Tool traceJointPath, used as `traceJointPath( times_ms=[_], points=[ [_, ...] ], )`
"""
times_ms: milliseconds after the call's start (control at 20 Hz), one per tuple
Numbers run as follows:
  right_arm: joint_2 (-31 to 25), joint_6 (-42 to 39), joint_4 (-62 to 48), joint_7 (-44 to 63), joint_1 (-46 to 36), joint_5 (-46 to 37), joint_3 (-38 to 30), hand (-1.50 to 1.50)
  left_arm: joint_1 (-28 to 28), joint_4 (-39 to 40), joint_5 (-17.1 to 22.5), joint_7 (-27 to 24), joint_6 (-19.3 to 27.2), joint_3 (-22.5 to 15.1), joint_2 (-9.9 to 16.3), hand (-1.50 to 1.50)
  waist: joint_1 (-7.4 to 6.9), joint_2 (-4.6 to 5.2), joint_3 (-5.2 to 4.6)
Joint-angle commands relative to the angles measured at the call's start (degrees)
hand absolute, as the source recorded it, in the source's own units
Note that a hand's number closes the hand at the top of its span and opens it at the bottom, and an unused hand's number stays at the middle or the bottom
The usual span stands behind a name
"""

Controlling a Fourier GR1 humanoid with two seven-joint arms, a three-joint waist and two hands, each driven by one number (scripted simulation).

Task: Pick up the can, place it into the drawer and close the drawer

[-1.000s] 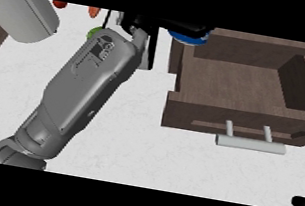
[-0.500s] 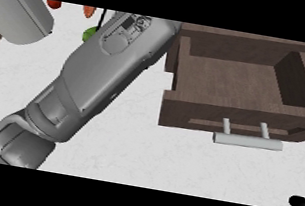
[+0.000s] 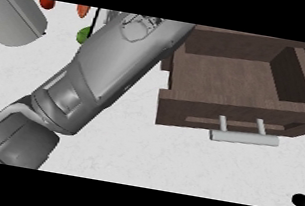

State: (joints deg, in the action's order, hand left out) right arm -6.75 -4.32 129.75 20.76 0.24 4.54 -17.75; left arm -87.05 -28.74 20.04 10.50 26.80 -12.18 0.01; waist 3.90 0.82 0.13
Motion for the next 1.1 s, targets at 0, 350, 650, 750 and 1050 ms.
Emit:
traceJointPath(
  times_ms=[0,350,650,750,1050],
  points=[
    [-1.20,-0.46,-1.41,-0.11,-1.82,1.75,-1.14,-1.50,-3.88,5.14,1.63,-0.91,2.31,-2.50,-0.01,1.50,1.10,0.29,0.06],
    [-0.24,0.31,-0.62,1.75,-2.23,-0.98,2.17,-1.50,-4.83,8.36,4.56,-3.83,6.71,-4.70,-0.01,-1.50,1.12,0.40,0.03],
    [-2.91,-1.47,1.08,1.16,-2.49,-1.80,1.75,-1.50,-3.27,9.38,7.35,-6.70,10.12,-6.41,-0.01,-1.50,2.50,0.66,0.07],
    [-5.28,-2.08,-4.37,-1.89,-6.30,-4.52,1.48,-1.50,-6.32,9.75,7.75,-5.96,10.97,-5.93,-0.01,-1.50,1.64,0.95,0.09],
    [-7.47,-3.05,-2.32,-4.35,-8.10,-11.92,6.07,-1.50,-5.80,10.60,10.64,-7.48,11.13,-5.60,-0.01,-1.50,1.47,0.83,0.02]
  ],
)
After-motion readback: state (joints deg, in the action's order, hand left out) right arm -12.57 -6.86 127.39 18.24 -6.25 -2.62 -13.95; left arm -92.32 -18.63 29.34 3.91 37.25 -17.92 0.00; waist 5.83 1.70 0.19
